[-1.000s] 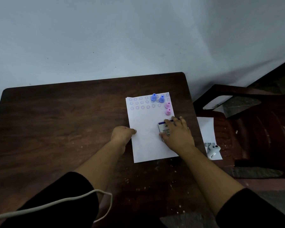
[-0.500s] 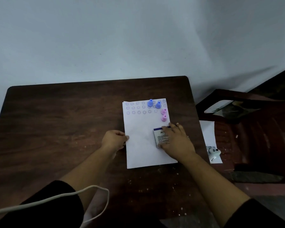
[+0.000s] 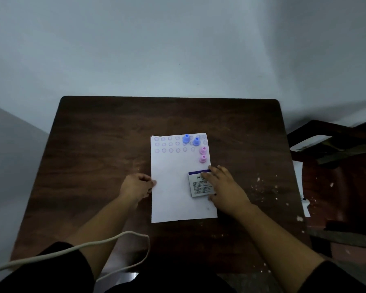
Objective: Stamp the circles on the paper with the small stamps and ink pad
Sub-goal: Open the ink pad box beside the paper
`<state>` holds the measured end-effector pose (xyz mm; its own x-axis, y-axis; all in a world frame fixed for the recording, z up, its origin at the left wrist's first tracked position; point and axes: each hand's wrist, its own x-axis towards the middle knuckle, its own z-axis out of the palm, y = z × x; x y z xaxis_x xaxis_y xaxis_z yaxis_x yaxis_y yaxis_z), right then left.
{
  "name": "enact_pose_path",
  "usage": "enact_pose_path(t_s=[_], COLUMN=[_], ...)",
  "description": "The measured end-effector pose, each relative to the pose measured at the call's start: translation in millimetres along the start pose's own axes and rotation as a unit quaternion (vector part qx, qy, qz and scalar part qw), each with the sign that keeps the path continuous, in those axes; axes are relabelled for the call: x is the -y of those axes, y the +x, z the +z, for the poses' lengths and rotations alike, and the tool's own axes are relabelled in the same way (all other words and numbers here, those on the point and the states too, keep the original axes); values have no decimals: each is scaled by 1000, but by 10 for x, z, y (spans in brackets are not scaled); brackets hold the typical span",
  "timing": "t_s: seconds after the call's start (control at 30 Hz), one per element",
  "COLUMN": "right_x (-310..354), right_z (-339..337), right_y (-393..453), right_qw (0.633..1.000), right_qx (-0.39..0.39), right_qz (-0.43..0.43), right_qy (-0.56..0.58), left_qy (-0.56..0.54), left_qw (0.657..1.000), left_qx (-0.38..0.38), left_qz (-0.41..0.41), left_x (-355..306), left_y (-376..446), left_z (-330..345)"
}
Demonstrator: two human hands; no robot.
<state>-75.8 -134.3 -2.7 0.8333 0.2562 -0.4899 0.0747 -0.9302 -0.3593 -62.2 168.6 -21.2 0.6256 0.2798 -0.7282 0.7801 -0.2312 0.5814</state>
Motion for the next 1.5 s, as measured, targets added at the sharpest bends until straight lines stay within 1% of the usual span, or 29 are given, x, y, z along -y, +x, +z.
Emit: enact_pose_path(t_s=[0.23,0.43,0.6,0.67,0.73,0.8,0.83,0.87,0.93,1.0,1.07,1.13,1.23,1.3,1.43,1.5], right_x=[617,867,899,896,885,872,872,877,894,912,921,920,903,894,890,885], right_z=[188,291,284,276,265,260,262,270,295,319,336,353,373,376,394,405], right_y=[65,111,124,116,95,63,40,23,-12,-40,-57,-66,-74,-74,-85,-83], right_qw=[999,998,998,998,998,998,998,997,997,998,998,998,999,999,999,999], right_qx=[5,0,0,5,3,-10,-14,-16,-14,-12,-10,-4,6,5,6,2], right_qz=[-35,-41,-39,-39,-39,-42,-43,-46,-49,-45,-44,-44,-42,-46,-43,-41], right_qy=[-21,-48,-52,-53,-53,-54,-53,-51,-50,-46,-40,-34,-30,-30,-28,-30], left_qy=[7,32,128,205,314,362,365,363,354,363,371,379,395,378,320,323], left_qw=[1000,999,990,976,942,907,894,885,874,864,857,849,836,844,877,874], left_qx=[-17,-14,3,9,-32,-86,-92,-77,0,79,123,138,135,134,137,146], left_qz=[3,23,58,74,117,195,241,281,333,339,335,342,356,355,332,333], left_x=[270,372,406,386,363,335,314,296,273,268,299,352,414,442,546,624], left_y=[10,72,113,112,71,-8,-60,-108,-177,-221,-248,-272,-298,-300,-275,-266], left_z=[-637,-888,-953,-953,-913,-826,-767,-702,-568,-442,-338,-255,-175,-170,-312,-399])
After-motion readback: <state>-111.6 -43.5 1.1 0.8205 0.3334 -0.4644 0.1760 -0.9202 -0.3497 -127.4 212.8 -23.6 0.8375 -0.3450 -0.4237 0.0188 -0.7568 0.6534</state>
